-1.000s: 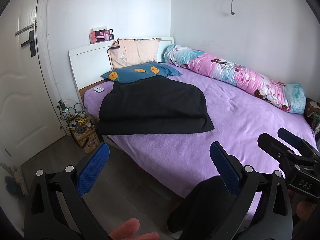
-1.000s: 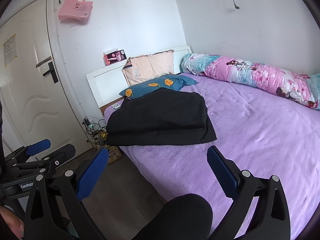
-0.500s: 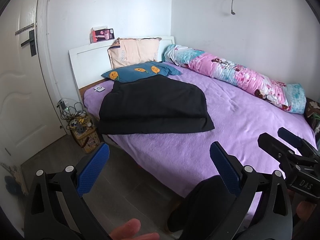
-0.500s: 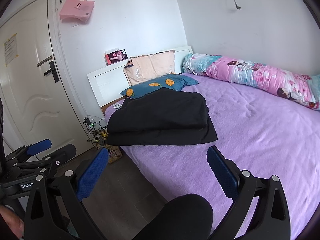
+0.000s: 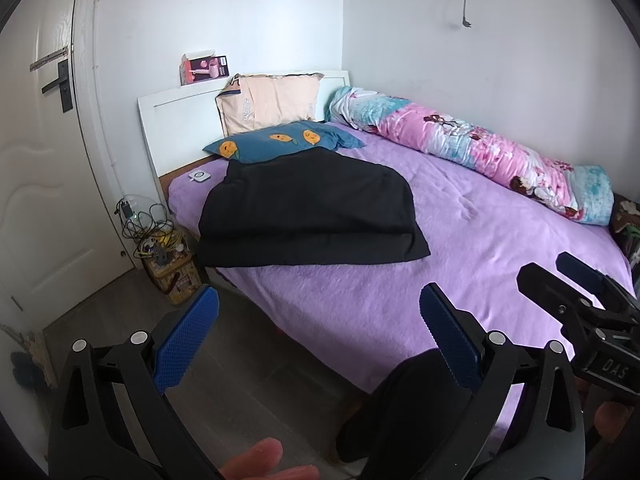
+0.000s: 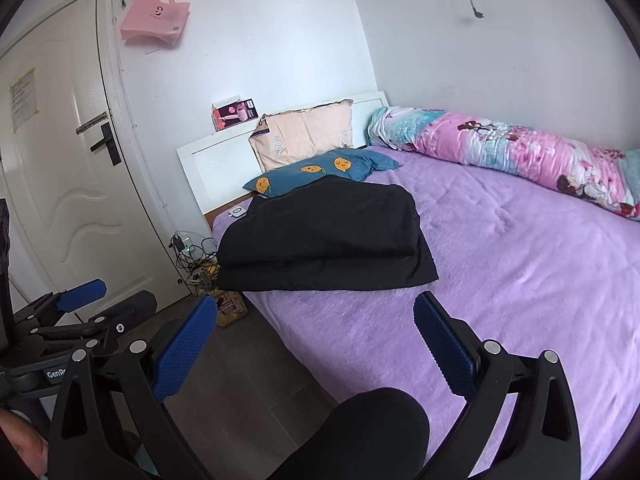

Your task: Fold large clothes

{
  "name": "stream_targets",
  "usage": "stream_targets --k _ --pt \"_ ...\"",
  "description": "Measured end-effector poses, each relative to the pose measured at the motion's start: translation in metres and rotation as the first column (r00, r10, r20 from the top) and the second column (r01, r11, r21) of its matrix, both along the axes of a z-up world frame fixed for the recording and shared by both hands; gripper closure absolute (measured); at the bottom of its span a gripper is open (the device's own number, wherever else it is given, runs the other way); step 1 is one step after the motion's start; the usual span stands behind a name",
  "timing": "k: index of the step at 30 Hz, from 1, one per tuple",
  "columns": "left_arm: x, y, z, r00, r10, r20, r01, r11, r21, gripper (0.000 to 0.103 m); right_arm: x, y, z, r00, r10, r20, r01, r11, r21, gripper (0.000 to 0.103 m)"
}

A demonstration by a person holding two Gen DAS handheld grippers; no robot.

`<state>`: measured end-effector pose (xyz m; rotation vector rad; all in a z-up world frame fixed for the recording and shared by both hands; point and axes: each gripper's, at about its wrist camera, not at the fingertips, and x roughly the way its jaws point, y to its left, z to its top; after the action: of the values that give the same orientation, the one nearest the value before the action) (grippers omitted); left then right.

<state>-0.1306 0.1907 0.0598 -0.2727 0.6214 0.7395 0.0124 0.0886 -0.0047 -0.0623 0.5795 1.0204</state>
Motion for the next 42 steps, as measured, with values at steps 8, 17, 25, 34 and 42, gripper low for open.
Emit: stream_targets --k 8,17,25,34,42 --pt "-0.003 0.002 -0.001 1.000 0.012 0.006 -0.012 1.000 -0.013 0.005 0.005 0.000 0.002 1.000 0.006 0.001 -0.006 1.000 -0.006 0.006" --pt "-0.012 0.008 0.000 0.999 0.031 0.012 -0.031 0.999 -0.015 0.005 0.001 0.006 0.004 0.999 0.028 0.016 -0.028 0.999 -0.018 0.006" --pt "-0.013 0.012 0.003 1.000 0.028 0.014 -0.027 0.999 -0.021 0.005 0.003 0.006 0.005 0.999 0.035 0.016 -0.034 0.999 -0.023 0.006" --pt "-0.015 0.014 0.013 0.998 0.048 0.048 -0.049 0.999 0.005 0.005 0.002 0.006 0.006 0.999 0.034 0.013 -0.033 0.999 -0.025 0.006" --pt "-0.015 0.015 0.015 0.998 0.048 0.052 -0.048 0.999 0.007 0.005 0.003 0.007 0.006 0.999 0.032 0.012 -0.032 0.999 -0.025 0.006"
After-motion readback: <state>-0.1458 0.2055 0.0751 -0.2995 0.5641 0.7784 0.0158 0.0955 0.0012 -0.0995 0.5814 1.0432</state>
